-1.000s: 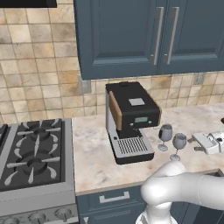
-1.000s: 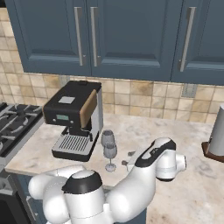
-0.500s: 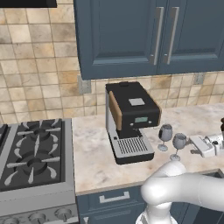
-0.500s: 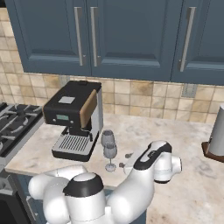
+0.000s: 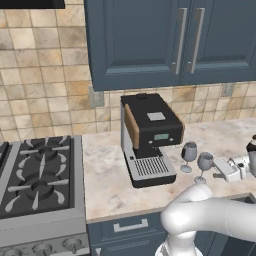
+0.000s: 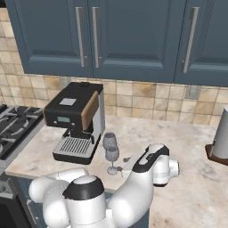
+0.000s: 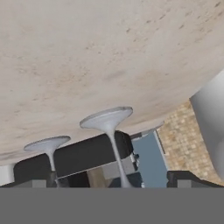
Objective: Retrieve the wine glasses from the counter and place one next to each plate.
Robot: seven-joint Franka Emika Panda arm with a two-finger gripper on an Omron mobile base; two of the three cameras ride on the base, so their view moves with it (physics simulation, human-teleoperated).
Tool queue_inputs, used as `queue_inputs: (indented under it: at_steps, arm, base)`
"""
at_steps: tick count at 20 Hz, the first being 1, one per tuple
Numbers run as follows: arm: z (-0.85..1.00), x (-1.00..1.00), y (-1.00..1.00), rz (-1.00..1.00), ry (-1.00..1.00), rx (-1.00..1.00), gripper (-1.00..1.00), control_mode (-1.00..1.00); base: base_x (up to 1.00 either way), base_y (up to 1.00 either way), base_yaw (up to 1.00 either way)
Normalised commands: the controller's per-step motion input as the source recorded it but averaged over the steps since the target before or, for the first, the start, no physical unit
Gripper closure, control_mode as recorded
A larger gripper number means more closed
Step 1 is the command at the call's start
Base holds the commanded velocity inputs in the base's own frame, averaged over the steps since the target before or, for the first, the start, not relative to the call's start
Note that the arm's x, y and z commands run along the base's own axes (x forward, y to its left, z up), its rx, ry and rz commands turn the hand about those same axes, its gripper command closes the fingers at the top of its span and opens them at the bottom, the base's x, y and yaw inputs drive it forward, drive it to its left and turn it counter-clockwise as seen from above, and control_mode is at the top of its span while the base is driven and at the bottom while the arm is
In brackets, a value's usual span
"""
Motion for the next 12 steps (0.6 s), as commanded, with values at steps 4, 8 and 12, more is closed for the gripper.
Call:
queue_inputs:
  at_steps: [4, 8, 12]
  arm:
    - [-0.10, 0.04, 0.17, 0.00, 0.04, 0.00, -1.00, -1.00]
    - [-0.14, 0.04, 0.15, 0.00, 0.03, 0.00, -1.00, -1.00]
    - [-0.14, 0.06, 0.09, 0.00, 0.00, 0.00, -1.00, -1.00]
  base:
    - [0.00, 0.00, 0.00]
    - [0.00, 0.00, 0.00]
    - [0.00, 0.00, 0.00]
